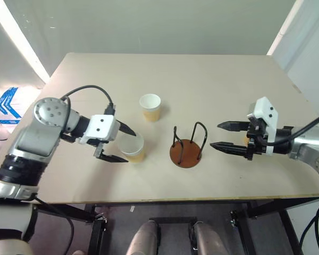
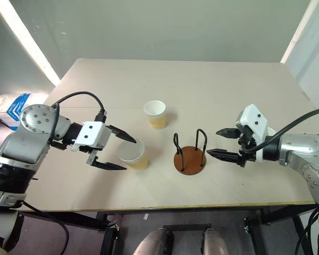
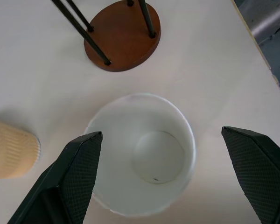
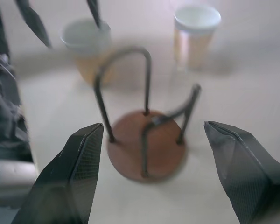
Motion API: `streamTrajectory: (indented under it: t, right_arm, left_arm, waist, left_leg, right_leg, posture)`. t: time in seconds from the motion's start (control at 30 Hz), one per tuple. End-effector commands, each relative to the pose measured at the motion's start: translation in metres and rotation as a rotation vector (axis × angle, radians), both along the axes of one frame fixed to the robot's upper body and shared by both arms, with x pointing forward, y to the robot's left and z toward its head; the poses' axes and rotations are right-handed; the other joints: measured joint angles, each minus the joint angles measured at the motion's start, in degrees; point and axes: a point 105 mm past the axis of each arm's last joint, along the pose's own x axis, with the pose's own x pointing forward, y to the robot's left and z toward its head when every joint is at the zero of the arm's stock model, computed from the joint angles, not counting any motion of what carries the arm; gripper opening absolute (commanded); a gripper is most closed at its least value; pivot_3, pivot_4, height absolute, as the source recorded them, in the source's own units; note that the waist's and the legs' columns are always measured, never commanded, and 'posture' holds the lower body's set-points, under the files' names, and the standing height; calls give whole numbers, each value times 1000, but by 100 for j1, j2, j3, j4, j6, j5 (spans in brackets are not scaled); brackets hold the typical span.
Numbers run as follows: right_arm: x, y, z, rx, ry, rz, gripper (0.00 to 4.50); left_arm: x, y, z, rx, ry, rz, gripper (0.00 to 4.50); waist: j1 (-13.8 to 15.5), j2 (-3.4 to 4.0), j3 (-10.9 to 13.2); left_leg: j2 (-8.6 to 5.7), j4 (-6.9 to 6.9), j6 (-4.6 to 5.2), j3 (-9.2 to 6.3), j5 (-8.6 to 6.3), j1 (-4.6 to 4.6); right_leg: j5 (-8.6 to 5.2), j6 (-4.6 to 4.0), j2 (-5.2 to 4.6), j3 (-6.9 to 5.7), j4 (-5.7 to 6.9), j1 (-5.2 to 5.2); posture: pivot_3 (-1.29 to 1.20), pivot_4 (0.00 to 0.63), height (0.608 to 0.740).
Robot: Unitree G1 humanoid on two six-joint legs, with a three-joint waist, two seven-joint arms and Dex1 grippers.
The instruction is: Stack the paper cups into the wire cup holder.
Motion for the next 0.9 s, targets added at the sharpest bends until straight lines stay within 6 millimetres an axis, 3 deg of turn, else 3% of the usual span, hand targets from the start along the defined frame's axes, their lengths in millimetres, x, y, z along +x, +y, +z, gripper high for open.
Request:
streamTrajectory:
  t: [0.03, 0.17, 0.4, 0.53, 0.87, 0.9]
  right_arm:
    - [-12, 6, 28, 53, -91, 33, 3634]
    - [-19, 9, 39, 77, -113, 46, 3634]
    - [-22, 7, 40, 64, -117, 15, 3634]
    - [-22, 6, 42, 64, -121, 8, 3655]
    - [-23, 10, 50, 83, -192, 34, 3655]
    - [-23, 10, 50, 83, -193, 33, 3655]
  left_arm:
    - [-1, -5, 3, 29, -5, -59, 4500]
    - [0, -8, -2, 51, -1, -91, 4500]
    - [6, -10, -2, 103, -30, -131, 4500]
    - [8, -9, -1, 132, -48, -147, 3601]
    - [-1, -9, -7, 164, -3, -178, 44]
    - [-2, -8, -7, 163, 4, -177, 44]
  waist:
    - [-3, 0, 0]
    - [-3, 0, 0]
    - [5, 0, 0]
    - [5, 0, 0]
    - [2, 0, -1]
    - [3, 0, -1]
  left_leg:
    - [0, 0, 0, 0, 0, 0]
    - [0, 1, 1, 0, 0, -2]
    - [0, 7, 2, 0, 0, -6]
    - [0, 8, 2, -1, 0, -7]
    - [0, 8, 6, 0, -1, -13]
    - [0, 8, 6, 0, -2, -13]
  right_leg:
    - [0, 0, 0, 0, 0, 0]
    - [0, 1, 0, -1, -1, -2]
    - [2, 3, 0, -2, 0, -2]
    - [2, 5, 0, -2, 1, -3]
    - [2, 12, 0, -2, 0, -9]
    - [2, 12, 0, -2, -1, -9]
  posture:
    - [0, 150, 740]
    - [0, 150, 740]
    - [0, 150, 740]
    - [0, 150, 740]
    - [0, 150, 740]
    - [0, 150, 740]
